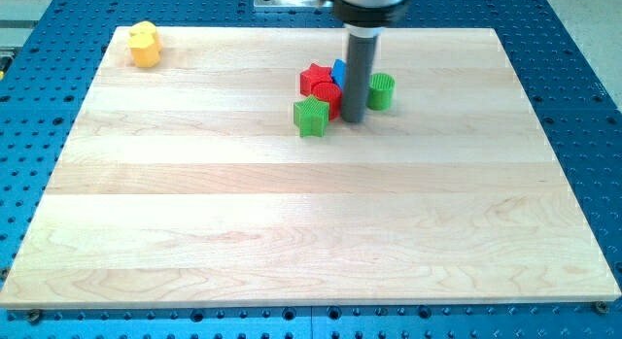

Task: Adjust the group of blocks

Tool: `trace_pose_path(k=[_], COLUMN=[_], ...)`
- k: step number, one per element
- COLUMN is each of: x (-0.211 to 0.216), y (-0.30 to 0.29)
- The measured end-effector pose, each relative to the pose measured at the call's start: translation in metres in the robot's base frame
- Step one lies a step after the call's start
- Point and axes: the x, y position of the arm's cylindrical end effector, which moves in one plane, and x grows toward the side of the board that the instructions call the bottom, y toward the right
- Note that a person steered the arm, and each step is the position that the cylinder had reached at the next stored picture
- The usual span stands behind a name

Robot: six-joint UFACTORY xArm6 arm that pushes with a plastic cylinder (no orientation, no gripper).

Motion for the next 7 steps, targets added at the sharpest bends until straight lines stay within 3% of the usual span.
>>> trace_pose_path(k=[2, 3, 5, 6, 7], x=[0.094, 0.081, 0.05, 0.047, 0.051], y=[-0.083, -0.151, -0.033, -0.007, -0.041])
